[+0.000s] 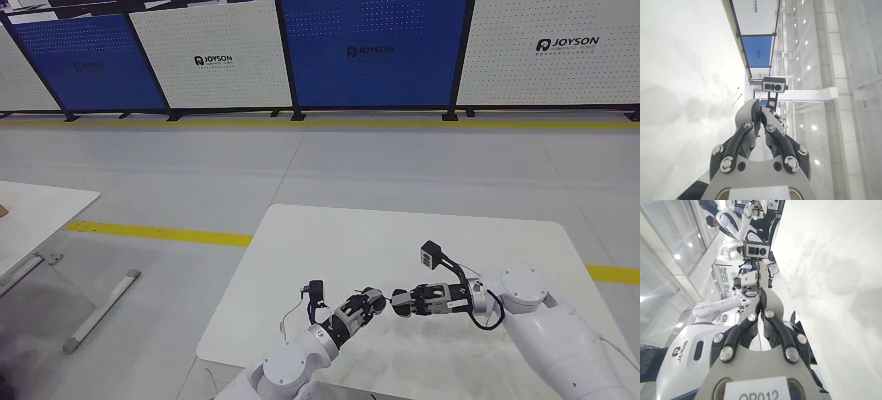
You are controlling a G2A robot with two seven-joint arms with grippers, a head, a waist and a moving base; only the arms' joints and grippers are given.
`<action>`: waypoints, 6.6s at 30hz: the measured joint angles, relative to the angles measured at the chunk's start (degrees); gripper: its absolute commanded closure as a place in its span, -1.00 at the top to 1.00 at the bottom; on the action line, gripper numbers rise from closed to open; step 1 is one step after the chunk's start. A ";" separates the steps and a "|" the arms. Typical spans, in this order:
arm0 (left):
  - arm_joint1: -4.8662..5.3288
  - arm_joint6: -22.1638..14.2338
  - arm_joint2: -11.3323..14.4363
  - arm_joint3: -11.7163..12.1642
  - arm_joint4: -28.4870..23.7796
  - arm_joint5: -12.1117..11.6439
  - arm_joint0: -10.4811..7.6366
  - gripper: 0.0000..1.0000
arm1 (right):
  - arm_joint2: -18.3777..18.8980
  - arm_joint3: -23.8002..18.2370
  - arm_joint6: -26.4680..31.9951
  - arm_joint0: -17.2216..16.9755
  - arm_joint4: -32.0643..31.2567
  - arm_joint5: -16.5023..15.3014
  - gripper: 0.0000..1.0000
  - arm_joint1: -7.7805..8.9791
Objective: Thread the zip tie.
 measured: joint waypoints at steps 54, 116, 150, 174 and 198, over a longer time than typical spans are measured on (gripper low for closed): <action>-0.49 4.99 0.76 1.53 2.76 6.08 -0.79 -1.00 | 10.16 -5.91 -1.35 -8.64 3.41 -4.38 1.00 3.51; 0.64 4.78 -7.30 -18.69 -1.31 -8.48 10.97 -1.00 | 10.10 -5.88 -1.36 -8.59 3.37 -4.34 1.00 3.50; 1.12 7.59 -7.19 -15.20 15.74 5.06 10.19 -1.00 | 10.10 -5.88 -1.36 -8.59 3.37 -4.34 1.00 3.50; 0.14 11.59 -2.97 -10.21 23.62 17.60 4.91 -1.00 | 10.10 -5.88 -1.36 -8.59 3.37 -4.34 1.00 3.50; 0.64 7.78 -8.23 -19.47 13.86 -10.80 15.31 -1.00 | 10.10 -5.88 -1.36 -8.59 3.37 -4.34 1.00 3.50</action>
